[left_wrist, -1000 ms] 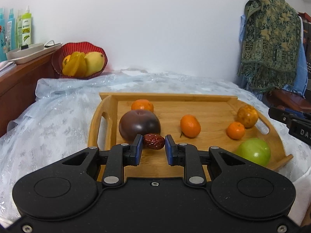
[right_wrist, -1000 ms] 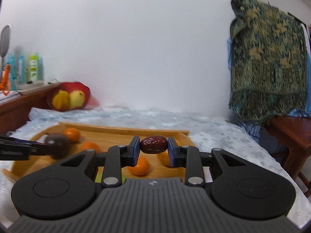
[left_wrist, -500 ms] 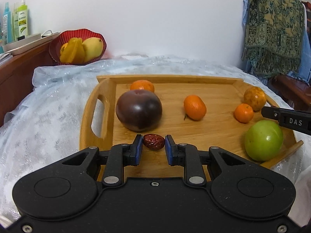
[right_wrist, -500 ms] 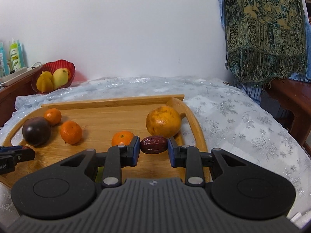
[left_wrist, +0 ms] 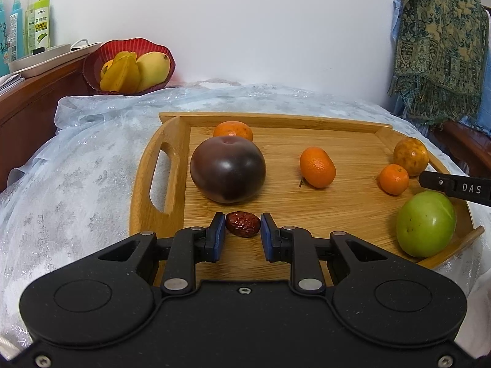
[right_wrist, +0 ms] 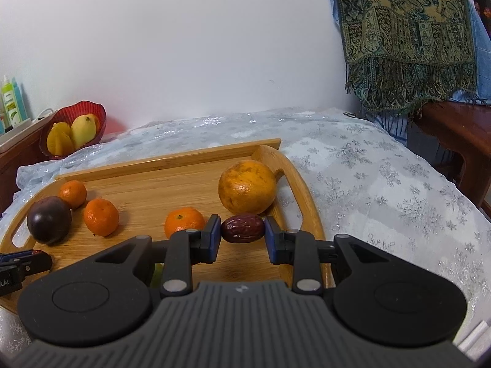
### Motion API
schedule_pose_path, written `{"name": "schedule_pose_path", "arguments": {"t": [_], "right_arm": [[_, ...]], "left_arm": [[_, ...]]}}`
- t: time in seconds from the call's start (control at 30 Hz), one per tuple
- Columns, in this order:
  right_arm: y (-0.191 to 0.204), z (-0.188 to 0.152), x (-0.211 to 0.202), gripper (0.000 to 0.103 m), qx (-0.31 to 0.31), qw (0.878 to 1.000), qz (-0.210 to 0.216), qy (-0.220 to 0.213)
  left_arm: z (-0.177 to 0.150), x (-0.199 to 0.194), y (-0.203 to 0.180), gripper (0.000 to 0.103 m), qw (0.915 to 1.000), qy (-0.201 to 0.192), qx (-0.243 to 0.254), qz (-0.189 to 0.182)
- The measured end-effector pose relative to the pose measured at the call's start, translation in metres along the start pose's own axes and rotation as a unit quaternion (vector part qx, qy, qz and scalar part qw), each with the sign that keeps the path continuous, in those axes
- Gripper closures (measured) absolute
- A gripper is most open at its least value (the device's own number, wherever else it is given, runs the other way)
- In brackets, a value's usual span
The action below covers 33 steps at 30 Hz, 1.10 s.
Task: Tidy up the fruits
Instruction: 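Carry the date with the left gripper while the right carries its date across the tray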
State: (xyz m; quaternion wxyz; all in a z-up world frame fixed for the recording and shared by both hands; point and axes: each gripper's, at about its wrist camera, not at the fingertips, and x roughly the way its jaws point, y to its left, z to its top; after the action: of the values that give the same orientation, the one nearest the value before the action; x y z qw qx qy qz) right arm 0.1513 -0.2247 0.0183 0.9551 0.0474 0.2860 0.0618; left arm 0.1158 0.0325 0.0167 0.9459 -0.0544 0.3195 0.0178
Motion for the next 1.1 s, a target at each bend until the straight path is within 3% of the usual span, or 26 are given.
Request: {"name": "schedule_pose_path", "arguments": {"t": [1.1], "right_arm": [[-0.01, -0.0006, 0.0091, 0.064, 0.039, 0.999, 0.007, 0.034]], "left_arm": [[-0.002, -0.0001, -0.0012, 0.079, 1.0, 0.001, 0.005, -0.001]]}}
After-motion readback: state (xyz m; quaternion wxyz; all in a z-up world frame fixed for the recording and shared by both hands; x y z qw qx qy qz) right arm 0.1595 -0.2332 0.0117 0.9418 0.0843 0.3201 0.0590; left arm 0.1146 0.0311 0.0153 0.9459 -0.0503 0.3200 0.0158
